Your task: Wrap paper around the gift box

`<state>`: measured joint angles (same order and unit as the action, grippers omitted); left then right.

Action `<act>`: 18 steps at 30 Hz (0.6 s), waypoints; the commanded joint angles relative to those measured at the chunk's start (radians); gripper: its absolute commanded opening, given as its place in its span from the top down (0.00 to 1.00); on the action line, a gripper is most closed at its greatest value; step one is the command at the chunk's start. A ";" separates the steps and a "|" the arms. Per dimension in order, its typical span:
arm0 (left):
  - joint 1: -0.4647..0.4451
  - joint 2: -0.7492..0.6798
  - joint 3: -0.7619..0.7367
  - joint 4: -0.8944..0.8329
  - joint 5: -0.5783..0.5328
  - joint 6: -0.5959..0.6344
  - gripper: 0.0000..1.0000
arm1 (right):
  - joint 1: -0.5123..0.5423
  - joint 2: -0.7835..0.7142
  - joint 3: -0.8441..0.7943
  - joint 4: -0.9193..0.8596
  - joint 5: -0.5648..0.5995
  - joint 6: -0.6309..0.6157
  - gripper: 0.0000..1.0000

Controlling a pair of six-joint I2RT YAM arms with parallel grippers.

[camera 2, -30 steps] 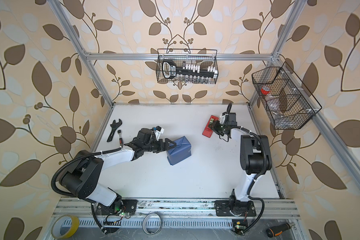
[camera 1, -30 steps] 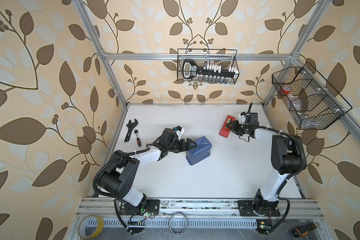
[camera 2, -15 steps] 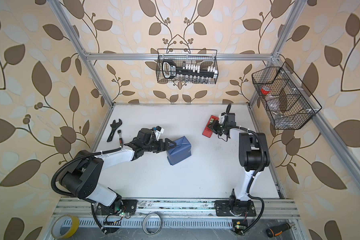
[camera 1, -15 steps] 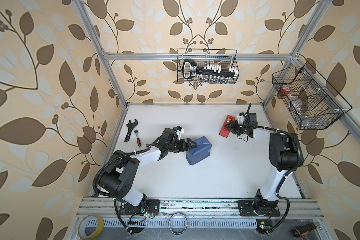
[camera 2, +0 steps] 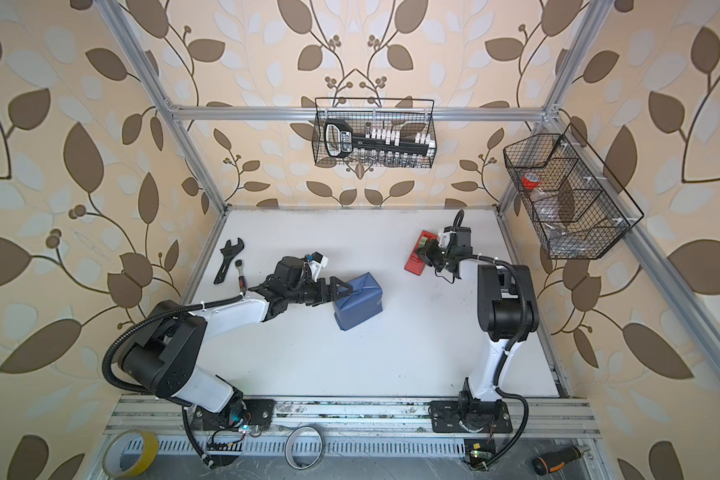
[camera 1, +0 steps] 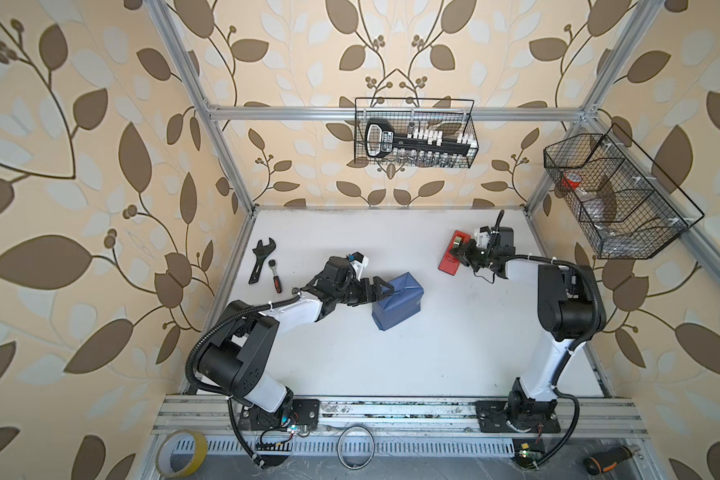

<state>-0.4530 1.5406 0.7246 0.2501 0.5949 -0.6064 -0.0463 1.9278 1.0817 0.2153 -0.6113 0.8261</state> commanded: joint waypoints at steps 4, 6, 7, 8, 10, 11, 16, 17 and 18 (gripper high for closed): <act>-0.026 0.049 -0.027 -0.172 -0.049 0.046 0.07 | -0.003 -0.023 -0.046 0.216 -0.093 0.184 1.00; -0.026 0.051 -0.028 -0.172 -0.051 0.047 0.07 | -0.003 -0.031 -0.054 0.264 -0.113 0.229 1.00; -0.026 0.052 -0.028 -0.172 -0.052 0.047 0.07 | -0.001 -0.040 -0.059 0.279 -0.120 0.247 1.00; -0.026 0.052 -0.027 -0.172 -0.053 0.046 0.07 | 0.000 -0.046 -0.065 0.287 -0.124 0.252 1.00; -0.026 0.050 -0.027 -0.172 -0.055 0.046 0.07 | 0.005 -0.064 -0.075 0.288 -0.124 0.255 1.00; -0.025 0.051 -0.027 -0.172 -0.055 0.048 0.07 | 0.007 -0.069 -0.082 0.289 -0.125 0.257 1.00; -0.026 0.052 -0.027 -0.174 -0.056 0.049 0.07 | 0.030 -0.097 -0.143 0.353 -0.131 0.294 1.00; -0.026 0.052 -0.027 -0.175 -0.058 0.049 0.07 | 0.034 -0.103 -0.154 0.361 -0.131 0.298 1.00; -0.026 0.052 -0.027 -0.175 -0.058 0.050 0.07 | 0.041 -0.112 -0.172 0.371 -0.129 0.301 1.00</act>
<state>-0.4530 1.5425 0.7246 0.2504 0.5949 -0.6064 -0.0299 1.8606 0.9478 0.5064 -0.6853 1.0840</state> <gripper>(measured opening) 0.933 0.047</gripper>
